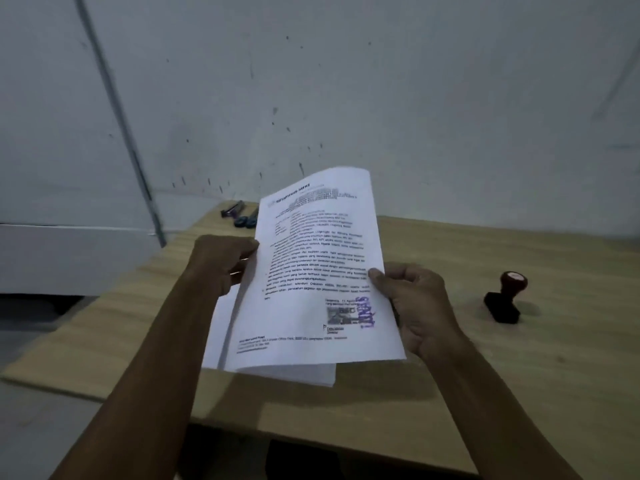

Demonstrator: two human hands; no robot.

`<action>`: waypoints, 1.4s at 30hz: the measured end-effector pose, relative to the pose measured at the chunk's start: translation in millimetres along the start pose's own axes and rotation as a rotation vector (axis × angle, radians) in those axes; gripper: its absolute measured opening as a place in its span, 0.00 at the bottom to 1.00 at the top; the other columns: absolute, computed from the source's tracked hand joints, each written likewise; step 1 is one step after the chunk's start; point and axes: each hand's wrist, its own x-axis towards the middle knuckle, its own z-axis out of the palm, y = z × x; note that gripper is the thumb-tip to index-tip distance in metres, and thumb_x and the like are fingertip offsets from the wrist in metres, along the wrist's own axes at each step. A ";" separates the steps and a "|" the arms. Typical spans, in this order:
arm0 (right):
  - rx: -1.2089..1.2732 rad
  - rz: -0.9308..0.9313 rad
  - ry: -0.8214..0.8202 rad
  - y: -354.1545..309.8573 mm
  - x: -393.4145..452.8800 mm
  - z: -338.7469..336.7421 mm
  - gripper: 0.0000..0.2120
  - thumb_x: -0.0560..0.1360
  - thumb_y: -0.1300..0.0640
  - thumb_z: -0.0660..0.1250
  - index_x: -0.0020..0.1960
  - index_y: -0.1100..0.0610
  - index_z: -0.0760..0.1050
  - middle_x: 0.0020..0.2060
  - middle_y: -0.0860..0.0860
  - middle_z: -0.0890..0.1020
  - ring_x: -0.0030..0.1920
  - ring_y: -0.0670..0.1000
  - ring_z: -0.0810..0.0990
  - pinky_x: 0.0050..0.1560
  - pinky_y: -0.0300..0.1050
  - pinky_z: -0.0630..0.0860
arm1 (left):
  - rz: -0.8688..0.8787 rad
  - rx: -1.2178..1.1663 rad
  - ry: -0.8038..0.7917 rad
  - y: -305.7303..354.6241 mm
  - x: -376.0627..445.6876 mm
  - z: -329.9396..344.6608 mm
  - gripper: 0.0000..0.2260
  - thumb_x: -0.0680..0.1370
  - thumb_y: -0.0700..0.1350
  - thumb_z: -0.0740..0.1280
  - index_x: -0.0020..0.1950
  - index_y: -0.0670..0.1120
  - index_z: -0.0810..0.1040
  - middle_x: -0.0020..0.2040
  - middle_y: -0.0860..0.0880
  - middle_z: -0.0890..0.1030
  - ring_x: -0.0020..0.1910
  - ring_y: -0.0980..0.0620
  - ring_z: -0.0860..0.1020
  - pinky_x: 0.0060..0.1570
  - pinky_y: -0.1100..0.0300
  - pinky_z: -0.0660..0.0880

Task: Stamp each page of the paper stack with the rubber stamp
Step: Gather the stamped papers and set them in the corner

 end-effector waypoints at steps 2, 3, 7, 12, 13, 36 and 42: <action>-0.080 0.024 0.025 14.5 5.5 10.2 0.12 0.72 0.65 0.74 0.48 0.72 0.75 0.40 0.62 0.85 0.40 0.62 0.86 0.43 0.66 0.82 | 0.022 0.089 0.009 -1.5 4.7 -9.3 0.05 0.70 0.35 0.74 0.40 0.39 0.79 0.39 0.43 0.80 0.35 0.47 0.77 0.33 0.58 0.73; -0.143 0.023 0.041 21.2 7.6 15.0 0.13 0.72 0.64 0.75 0.47 0.72 0.75 0.39 0.62 0.85 0.40 0.61 0.86 0.42 0.67 0.81 | 0.031 0.140 -0.005 -3.3 7.6 -12.0 0.06 0.69 0.33 0.75 0.41 0.40 0.80 0.39 0.43 0.80 0.35 0.48 0.77 0.33 0.58 0.73; -0.564 -0.078 0.100 38.8 8.8 31.1 0.11 0.71 0.56 0.75 0.37 0.62 0.76 0.33 0.53 0.84 0.35 0.53 0.85 0.36 0.57 0.83 | 0.179 0.356 0.090 -15.2 22.0 -21.4 0.17 0.64 0.31 0.77 0.51 0.39 0.81 0.42 0.40 0.81 0.34 0.48 0.76 0.31 0.62 0.71; -0.956 -0.075 0.126 47.5 8.9 41.0 0.10 0.69 0.51 0.72 0.37 0.55 0.74 0.35 0.48 0.81 0.36 0.51 0.81 0.33 0.42 0.71 | 0.267 0.552 0.235 -27.3 42.4 -25.2 0.19 0.64 0.34 0.78 0.54 0.41 0.82 0.55 0.38 0.81 0.47 0.42 0.81 0.39 0.58 0.75; -1.000 -0.068 0.124 50.3 10.6 42.5 0.10 0.69 0.50 0.71 0.38 0.54 0.73 0.36 0.48 0.81 0.37 0.50 0.81 0.33 0.42 0.71 | 0.279 0.578 0.244 -30.2 45.0 -24.5 0.19 0.64 0.35 0.77 0.54 0.41 0.81 0.56 0.38 0.80 0.49 0.42 0.80 0.40 0.57 0.76; -1.302 -0.154 0.071 68.9 8.7 53.6 0.14 0.75 0.40 0.65 0.45 0.50 0.66 0.50 0.49 0.77 0.51 0.54 0.78 0.49 0.46 0.73 | 0.079 0.853 0.160 -42.8 49.7 1.6 0.19 0.68 0.43 0.76 0.46 0.45 0.67 0.57 0.40 0.76 0.55 0.39 0.75 0.49 0.50 0.75; -1.286 -0.157 0.078 69.8 7.8 52.4 0.14 0.76 0.41 0.63 0.46 0.49 0.64 0.52 0.49 0.76 0.53 0.54 0.77 0.48 0.45 0.69 | -0.012 0.815 0.102 -42.4 56.2 10.7 0.23 0.64 0.39 0.78 0.52 0.44 0.69 0.59 0.39 0.76 0.58 0.38 0.74 0.58 0.45 0.74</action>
